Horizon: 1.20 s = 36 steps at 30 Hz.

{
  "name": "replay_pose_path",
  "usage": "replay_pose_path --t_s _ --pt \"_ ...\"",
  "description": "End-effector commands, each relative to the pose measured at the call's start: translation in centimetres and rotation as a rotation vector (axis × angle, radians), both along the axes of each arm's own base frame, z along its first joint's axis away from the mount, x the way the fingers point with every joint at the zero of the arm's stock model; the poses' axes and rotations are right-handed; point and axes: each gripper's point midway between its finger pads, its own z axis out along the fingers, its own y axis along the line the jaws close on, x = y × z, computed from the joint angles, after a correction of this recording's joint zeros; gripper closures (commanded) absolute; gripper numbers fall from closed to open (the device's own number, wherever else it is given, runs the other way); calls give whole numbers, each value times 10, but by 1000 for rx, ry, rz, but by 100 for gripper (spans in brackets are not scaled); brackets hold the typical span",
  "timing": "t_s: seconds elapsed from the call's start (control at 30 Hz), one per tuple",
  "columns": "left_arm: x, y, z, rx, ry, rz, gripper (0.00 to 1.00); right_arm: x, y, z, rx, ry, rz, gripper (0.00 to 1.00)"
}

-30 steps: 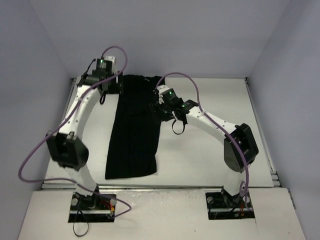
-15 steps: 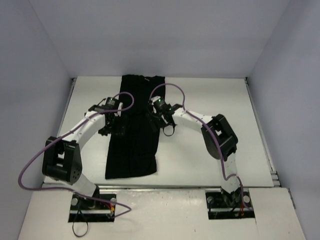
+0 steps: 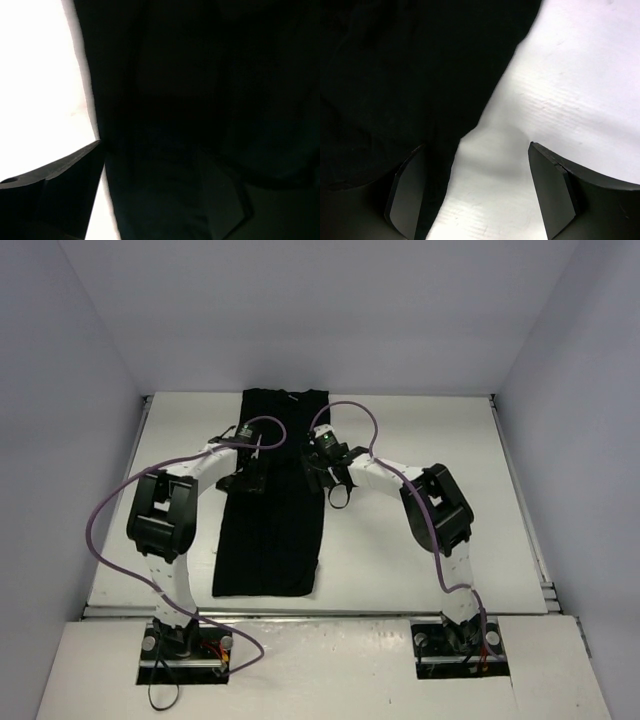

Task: Fold and stack the t-shirts
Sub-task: Rotate the tshirt 90 degrees

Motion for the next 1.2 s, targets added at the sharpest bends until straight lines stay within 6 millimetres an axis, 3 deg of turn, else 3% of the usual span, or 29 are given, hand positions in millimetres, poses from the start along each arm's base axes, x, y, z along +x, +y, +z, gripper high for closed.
replay_pose_path --t_s 0.0,0.1,0.3,0.37,0.5,0.63,0.73,0.97,1.07,1.17 --pt "20 -36 14 -63 -71 -2 30 16 -45 0 -79 -37 -89 24" --pt "27 -59 1 -91 -50 -7 30 27 -63 3 -90 -46 -109 24" --pt "45 -95 2 -152 -60 -11 30 51 -99 12 -101 -64 -150 24" --pt "52 -97 15 -159 -89 -2 30 57 -101 25 -88 -86 -146 24" --pt "48 -87 71 -151 -174 -11 30 51 -97 75 -22 -151 -145 24" --pt "16 -77 113 -175 -206 -24 30 13 -87 98 41 -147 -135 23" --pt "-24 -74 128 -214 -202 -36 30 -26 -74 111 75 -142 -111 24" --pt "-101 -83 106 -284 -102 -66 30 -135 -5 105 133 -78 71 31" --pt "-121 -74 88 -266 -54 -56 30 -170 15 99 170 -34 112 35" --pt "-128 -59 90 -256 -75 -33 30 -203 30 84 182 29 158 35"
